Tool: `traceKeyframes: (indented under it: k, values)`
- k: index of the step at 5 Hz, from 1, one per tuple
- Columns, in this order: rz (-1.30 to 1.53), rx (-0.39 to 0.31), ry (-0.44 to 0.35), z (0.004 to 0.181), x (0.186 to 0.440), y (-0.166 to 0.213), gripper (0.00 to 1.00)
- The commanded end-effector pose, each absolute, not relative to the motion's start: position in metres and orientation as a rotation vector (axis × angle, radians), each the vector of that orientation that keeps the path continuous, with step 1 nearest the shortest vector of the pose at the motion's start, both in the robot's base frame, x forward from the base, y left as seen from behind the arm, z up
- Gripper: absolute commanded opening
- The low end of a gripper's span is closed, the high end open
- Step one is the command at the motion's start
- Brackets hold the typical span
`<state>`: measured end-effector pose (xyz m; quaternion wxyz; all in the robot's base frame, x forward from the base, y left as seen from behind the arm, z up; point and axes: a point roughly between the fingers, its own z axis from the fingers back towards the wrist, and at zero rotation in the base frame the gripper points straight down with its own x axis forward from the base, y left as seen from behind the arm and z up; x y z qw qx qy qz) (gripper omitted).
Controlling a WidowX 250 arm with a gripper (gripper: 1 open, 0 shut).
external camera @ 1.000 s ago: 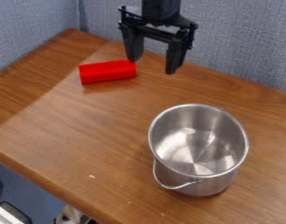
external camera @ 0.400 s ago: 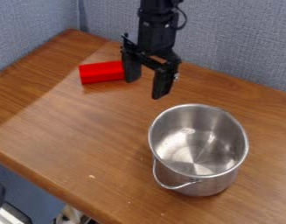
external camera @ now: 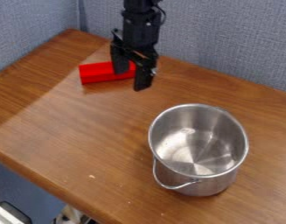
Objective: Put the red object in the metal pot
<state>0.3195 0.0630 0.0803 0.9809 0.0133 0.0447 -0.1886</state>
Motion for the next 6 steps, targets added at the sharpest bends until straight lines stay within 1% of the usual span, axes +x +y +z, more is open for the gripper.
traceKeyframes:
  k: [1, 2, 3, 4, 5, 6]
  values:
    - [-0.392, 0.08, 0.016, 0.113, 0.33, 0.088, 1.0]
    - [-0.371, 0.098, 0.007, 0.125, 0.34, 0.102, 1.0]
    - [-0.363, 0.1, -0.006, 0.128, 0.346, 0.106, 1.0]
    - [-0.444, 0.108, -0.021, 0.102, 0.35, 0.111, 1.0]
    - [-0.51, 0.102, -0.029, 0.079, 0.35, 0.108, 1.0]
    - [-0.546, 0.106, -0.043, 0.089, 0.348, 0.104, 1.0]
